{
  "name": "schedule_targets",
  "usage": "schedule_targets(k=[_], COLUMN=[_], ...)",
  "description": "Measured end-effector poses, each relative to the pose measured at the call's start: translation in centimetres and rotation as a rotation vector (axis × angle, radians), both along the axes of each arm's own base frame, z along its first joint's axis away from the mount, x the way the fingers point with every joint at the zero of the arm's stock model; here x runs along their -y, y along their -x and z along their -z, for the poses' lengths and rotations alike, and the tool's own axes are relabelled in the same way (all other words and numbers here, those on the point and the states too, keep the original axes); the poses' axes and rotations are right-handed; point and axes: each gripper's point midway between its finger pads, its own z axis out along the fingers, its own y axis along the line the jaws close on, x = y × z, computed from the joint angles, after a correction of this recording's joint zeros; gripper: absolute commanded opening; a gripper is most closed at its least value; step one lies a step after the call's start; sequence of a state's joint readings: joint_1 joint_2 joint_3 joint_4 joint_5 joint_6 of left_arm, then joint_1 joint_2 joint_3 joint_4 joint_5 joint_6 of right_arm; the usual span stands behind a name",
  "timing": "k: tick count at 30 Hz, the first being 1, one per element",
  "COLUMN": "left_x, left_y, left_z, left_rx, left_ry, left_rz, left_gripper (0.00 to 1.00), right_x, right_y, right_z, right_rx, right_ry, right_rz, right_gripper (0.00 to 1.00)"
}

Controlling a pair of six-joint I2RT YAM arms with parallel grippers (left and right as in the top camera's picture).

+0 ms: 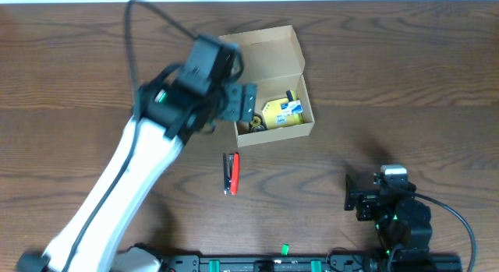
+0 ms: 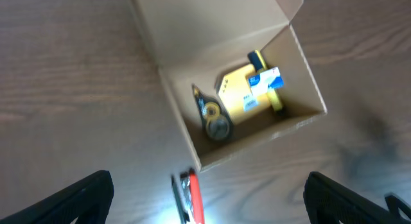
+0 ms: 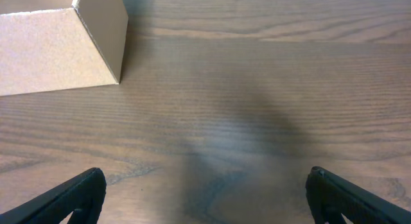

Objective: Pack container
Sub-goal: 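Move the left gripper down over the red stapler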

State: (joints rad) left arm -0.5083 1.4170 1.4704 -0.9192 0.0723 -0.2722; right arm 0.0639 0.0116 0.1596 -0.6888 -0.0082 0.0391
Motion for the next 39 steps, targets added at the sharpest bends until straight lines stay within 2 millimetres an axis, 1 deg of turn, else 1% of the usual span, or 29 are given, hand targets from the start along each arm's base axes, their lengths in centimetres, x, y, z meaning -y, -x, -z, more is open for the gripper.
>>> schedule_targets(k=[1, 3, 4, 5, 6, 8, 10, 12, 15, 18, 22, 25, 28, 34, 39], left_x=[-0.6, -1.4, -1.6, -1.7, -1.6, -1.3, -0.9, -0.6, 0.1, 1.0, 1.7, 1.1, 0.3, -0.3, 0.0], left_y=[1.0, 2.7, 3.4, 4.1, 4.7, 5.4, 5.9, 6.9, 8.1, 8.9, 9.9, 11.1, 12.0, 12.0, 12.2], left_z=[0.2, 1.6, 2.9, 4.7, 6.2, 8.5, 10.0, 11.4, 12.7, 13.9, 15.8, 17.2, 18.0, 19.1, 20.1], left_rx=[0.017, 0.006, -0.012, -0.038, -0.068, -0.109, -0.135, -0.175, -0.221, -0.269, -0.341, -0.419, -0.473, -0.5, -0.522], left_ry=[0.017, 0.028, 0.035, 0.038, 0.041, 0.056, 0.074, 0.075, 0.068, 0.052, 0.018, -0.027, -0.066, -0.114, -0.138], left_rz=[-0.012, -0.02, -0.021, -0.017, -0.01, 0.008, 0.026, 0.044, 0.078, 0.109, 0.136, 0.133, 0.123, 0.108, 0.122], left_gripper=[0.96, 0.96, 0.96, 0.95, 0.95, 0.95, 0.95, 0.95, 0.96, 0.95, 0.95, 0.96, 0.95, 0.96, 0.95], right_x=[0.0, 0.0, 0.0, 0.0, 0.0, 0.0, 0.0, 0.0, 0.0, 0.0, 0.0, 0.0, 0.0, 0.0, 0.0], right_y=[0.0, 0.0, 0.0, 0.0, 0.0, 0.0, 0.0, 0.0, 0.0, 0.0, 0.0, 0.0, 0.0, 0.0, 0.0], right_z=[0.0, 0.0, 0.0, 0.0, 0.0, 0.0, 0.0, 0.0, 0.0, 0.0, 0.0, 0.0, 0.0, 0.0, 0.0], right_rx=[-0.001, 0.0, 0.0, 0.0, 0.0, 0.0, 0.0, 0.0, 0.0, 0.0, 0.0, 0.0, 0.0, 0.0, 0.0], right_ry=[0.0, 0.0, 0.0, 0.0, 0.0, 0.0, 0.0, 0.0, 0.0, 0.0, 0.0, 0.0, 0.0, 0.0, 0.0], right_rz=[0.0, 0.0, 0.0, 0.0, 0.0, 0.0, 0.0, 0.0, 0.0, 0.0, 0.0, 0.0, 0.0, 0.0, 0.0], right_gripper=[0.99, 0.99, 0.99, 0.99, 0.99, 0.99, 0.99, 0.99, 0.99, 0.99, 0.99, 0.99, 0.99, 0.99, 0.99])
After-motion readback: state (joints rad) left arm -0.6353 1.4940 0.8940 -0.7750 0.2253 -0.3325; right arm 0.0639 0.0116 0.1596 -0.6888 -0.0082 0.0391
